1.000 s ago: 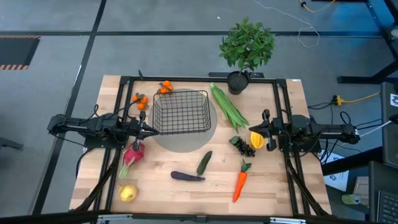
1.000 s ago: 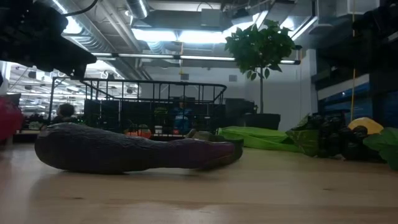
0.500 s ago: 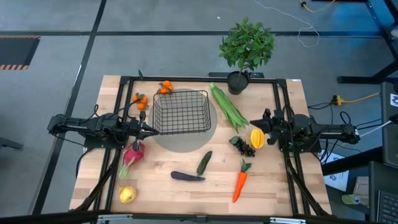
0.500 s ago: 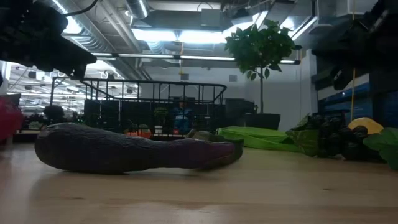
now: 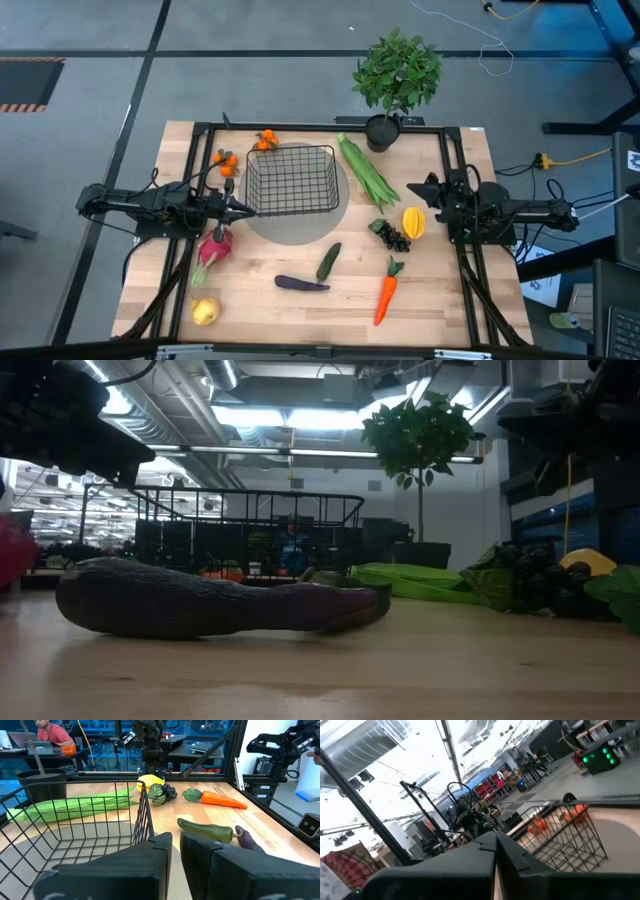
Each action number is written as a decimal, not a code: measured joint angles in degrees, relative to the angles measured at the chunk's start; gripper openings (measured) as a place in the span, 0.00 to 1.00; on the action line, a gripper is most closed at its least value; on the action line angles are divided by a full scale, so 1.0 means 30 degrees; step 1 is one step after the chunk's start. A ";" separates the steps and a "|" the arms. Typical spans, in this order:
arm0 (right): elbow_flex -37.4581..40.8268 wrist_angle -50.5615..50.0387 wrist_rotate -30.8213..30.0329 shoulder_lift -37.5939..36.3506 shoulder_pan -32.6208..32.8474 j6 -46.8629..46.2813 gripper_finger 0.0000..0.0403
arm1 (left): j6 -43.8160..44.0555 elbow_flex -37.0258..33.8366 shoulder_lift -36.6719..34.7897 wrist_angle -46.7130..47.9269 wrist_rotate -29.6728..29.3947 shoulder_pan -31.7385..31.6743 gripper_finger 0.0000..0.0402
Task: Build produce basket
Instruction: Put the yellow starfruit into the black wire basket
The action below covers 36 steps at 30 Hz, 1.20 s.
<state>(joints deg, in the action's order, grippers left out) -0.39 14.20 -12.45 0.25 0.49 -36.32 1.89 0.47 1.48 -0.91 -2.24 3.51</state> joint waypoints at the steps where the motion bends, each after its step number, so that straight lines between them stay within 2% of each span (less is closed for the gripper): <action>1: -0.0001 0.0118 0.0000 0.0000 0.0000 0.0315 0.01 | 0.0000 -0.0006 -0.0002 -0.0002 0.0003 0.0000 0.07; 6: 0.0002 0.0211 0.0015 0.0000 0.0000 0.2999 0.01 | 0.0000 -0.0006 0.0001 0.0002 0.0002 0.0000 0.07; 10: 0.0001 0.0717 0.0114 -0.0003 0.0000 0.3279 0.01 | 0.0000 -0.0007 -0.0002 0.0002 0.0007 0.0000 0.07; 12: -0.0005 0.1419 0.0935 0.0000 -0.0007 0.3774 0.01 | 0.0000 0.0000 -0.0002 -0.0002 0.0003 0.0000 0.07; 15: -0.0001 0.3582 0.4400 0.0000 0.0000 0.5183 0.01 | 0.0000 0.0000 0.0002 -0.0002 0.0000 0.0000 0.07; 20: 0.0002 0.8812 1.1532 -0.0015 0.0007 0.6968 0.01 | 0.0000 -0.0007 -0.0002 -0.0005 0.0006 0.0000 0.07; 24: -0.0005 1.0478 1.4704 -0.0015 0.0007 0.7211 0.01 | 0.0000 0.0000 0.0001 0.0002 0.0003 0.0000 0.07; 27: -0.0005 1.0111 1.5002 -0.0015 0.0007 0.7240 0.01 | 0.0000 -0.0001 -0.0002 0.0002 0.0000 0.0000 0.07; 30: -0.0005 0.9155 1.4463 -0.0007 0.0007 0.6830 0.01 | 0.0000 -0.0001 0.0005 0.0002 0.0000 0.0000 0.07; 34: -0.0005 0.7165 1.2719 -0.0007 0.0007 0.6483 0.01 | 0.0000 -0.0006 -0.0002 0.0001 0.0003 0.0000 0.07; 36: -0.0005 0.5846 1.0860 -0.0007 0.0007 0.6638 0.01 | 0.0000 -0.0007 -0.0001 -0.0002 0.0003 0.0000 0.07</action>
<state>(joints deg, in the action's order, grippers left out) -0.40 31.74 20.13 0.23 0.51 -16.40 1.89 0.45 1.48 -0.92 -2.23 3.51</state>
